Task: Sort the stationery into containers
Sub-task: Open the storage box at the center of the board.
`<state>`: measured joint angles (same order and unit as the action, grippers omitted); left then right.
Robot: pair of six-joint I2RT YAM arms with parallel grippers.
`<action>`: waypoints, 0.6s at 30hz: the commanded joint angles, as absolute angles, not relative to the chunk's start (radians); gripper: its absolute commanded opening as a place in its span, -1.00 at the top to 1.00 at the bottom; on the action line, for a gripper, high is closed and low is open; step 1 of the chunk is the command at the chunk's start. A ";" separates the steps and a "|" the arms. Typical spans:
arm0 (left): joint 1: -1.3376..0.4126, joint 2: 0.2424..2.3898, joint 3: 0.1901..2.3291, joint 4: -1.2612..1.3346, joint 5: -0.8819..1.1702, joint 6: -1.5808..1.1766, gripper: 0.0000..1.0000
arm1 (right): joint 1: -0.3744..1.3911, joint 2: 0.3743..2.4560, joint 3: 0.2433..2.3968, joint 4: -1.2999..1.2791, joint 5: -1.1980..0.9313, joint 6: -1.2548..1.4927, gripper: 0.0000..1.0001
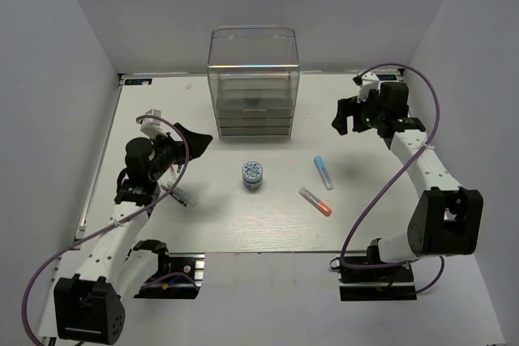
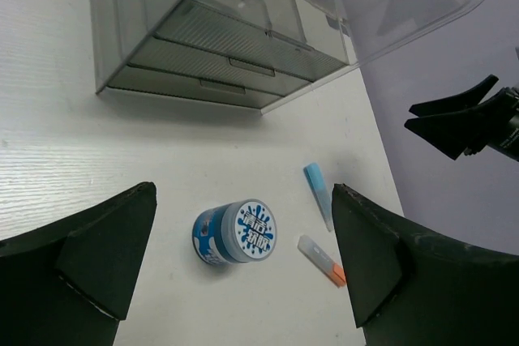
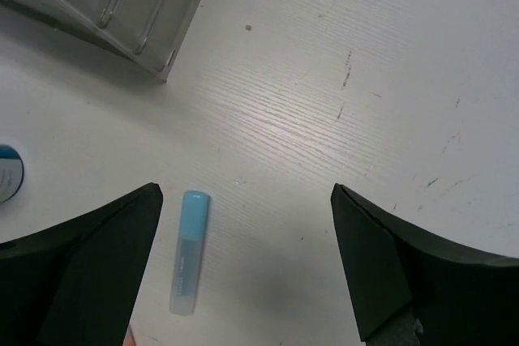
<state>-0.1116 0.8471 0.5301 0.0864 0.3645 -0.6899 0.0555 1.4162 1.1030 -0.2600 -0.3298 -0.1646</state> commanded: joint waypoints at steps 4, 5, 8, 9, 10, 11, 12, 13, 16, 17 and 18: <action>-0.120 0.963 0.522 0.255 0.500 -0.739 -0.98 | 0.054 1.407 1.161 -0.360 -0.577 -0.340 -0.81; -0.120 0.982 0.540 0.265 0.509 -0.739 -0.98 | 0.054 1.398 1.169 -0.412 -0.662 -0.420 -0.81; -0.143 1.070 0.575 0.316 0.531 -0.739 -0.96 | 0.063 1.408 1.175 -0.475 -0.837 -0.492 -0.81; -0.156 1.093 0.586 0.336 0.531 -0.739 -0.93 | 0.061 1.410 1.174 -0.476 -0.850 -0.486 -0.76; -0.175 1.142 0.607 0.350 0.531 -0.748 -0.76 | 0.066 1.410 1.173 -0.463 -0.853 -0.483 -0.54; -0.175 1.167 0.617 0.369 0.531 -0.764 -0.62 | 0.067 1.414 1.172 -0.462 -0.851 -0.477 -0.39; -0.190 1.192 0.617 0.394 0.531 -0.775 -0.43 | 0.069 1.410 1.170 -0.462 -0.848 -0.477 -0.22; -0.208 1.218 0.639 0.438 0.516 -0.787 0.08 | 0.074 1.411 1.170 -0.460 -0.838 -0.476 0.17; -0.254 1.324 0.667 0.538 0.467 -0.830 0.27 | 0.080 1.401 1.160 -0.443 -0.776 -0.477 0.08; -0.268 1.350 0.667 0.564 0.433 -0.842 0.19 | 0.078 1.401 1.149 -0.427 -0.769 -0.469 -0.17; -0.279 1.379 0.679 0.593 0.419 -0.865 0.06 | 0.081 1.401 1.134 -0.420 -0.764 -0.450 -0.38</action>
<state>-0.2459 1.3365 0.6327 0.4477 0.4713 -0.8093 0.0746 1.4162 1.1343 -0.4446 -0.7612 -0.4519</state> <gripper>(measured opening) 0.450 0.634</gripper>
